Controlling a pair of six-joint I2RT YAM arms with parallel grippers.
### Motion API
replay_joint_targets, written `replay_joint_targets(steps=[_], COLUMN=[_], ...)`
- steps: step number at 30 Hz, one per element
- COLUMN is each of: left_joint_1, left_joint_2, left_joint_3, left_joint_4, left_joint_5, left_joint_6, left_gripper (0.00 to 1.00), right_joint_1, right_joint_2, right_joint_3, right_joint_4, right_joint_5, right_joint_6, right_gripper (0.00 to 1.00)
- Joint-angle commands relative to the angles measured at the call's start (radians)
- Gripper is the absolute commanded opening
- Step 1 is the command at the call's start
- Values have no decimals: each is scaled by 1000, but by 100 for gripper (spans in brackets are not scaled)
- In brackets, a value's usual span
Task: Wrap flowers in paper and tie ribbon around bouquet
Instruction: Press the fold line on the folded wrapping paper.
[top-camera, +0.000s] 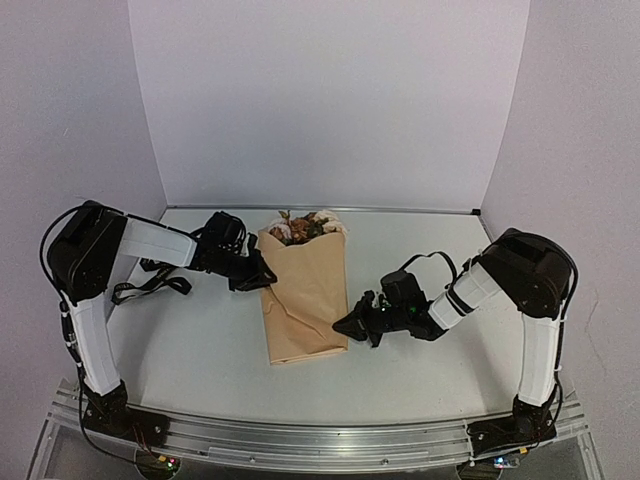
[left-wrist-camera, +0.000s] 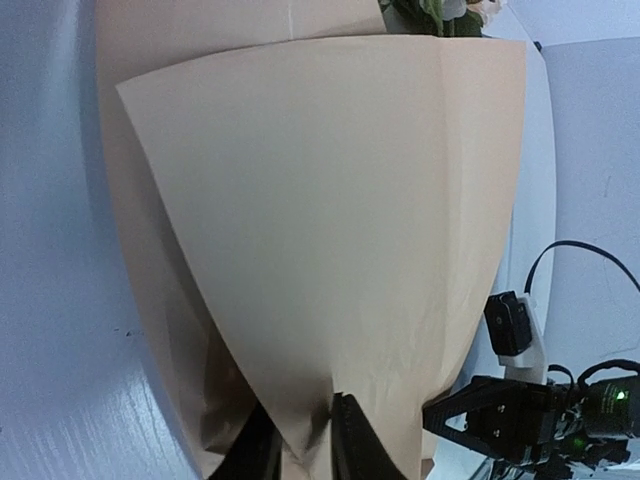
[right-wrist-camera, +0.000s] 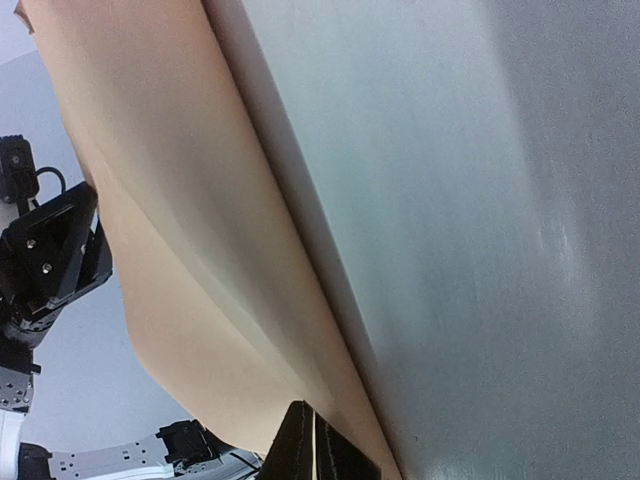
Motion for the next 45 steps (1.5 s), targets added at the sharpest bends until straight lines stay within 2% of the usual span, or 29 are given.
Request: replay_joint_targets(steps=[1, 4, 8, 13, 19, 25, 32, 45], left_joint_1=[-1, -4, -58, -152, -169, -160, -160, -154], left_joint_2=[-148, -211, -250, -196, -103, -52, -16, 29], left_joint_3=[-12, -11, -10, -50, -142, -190, -176, -159], left_joint_4=[-9, -32, -50, 26, 145, 148, 60, -34], left_joint_5=[-55, -67, -50, 57, 123, 63, -19, -36], left_joint_6=[-8, -18, -39, -88, -139, -179, -156, -102], left_gripper=[28, 34, 36, 24, 15, 10, 7, 3], right_joint_1=[4, 4, 4, 4, 4, 4, 4, -83], right_joint_2=[36, 33, 24, 18, 10, -7, -17, 79], right_joint_3=[-25, -21, -16, -7, 4, 0, 41, 188], right_joint_4=[-67, -89, -121, -157, -198, -208, -214, -215], right_joint_5=[41, 42, 46, 46, 49, 50, 37, 7], right_joint_6=[-18, -33, -56, -78, -101, -107, -103, -37], right_gripper=[6, 6, 5, 5, 5, 5, 8, 11])
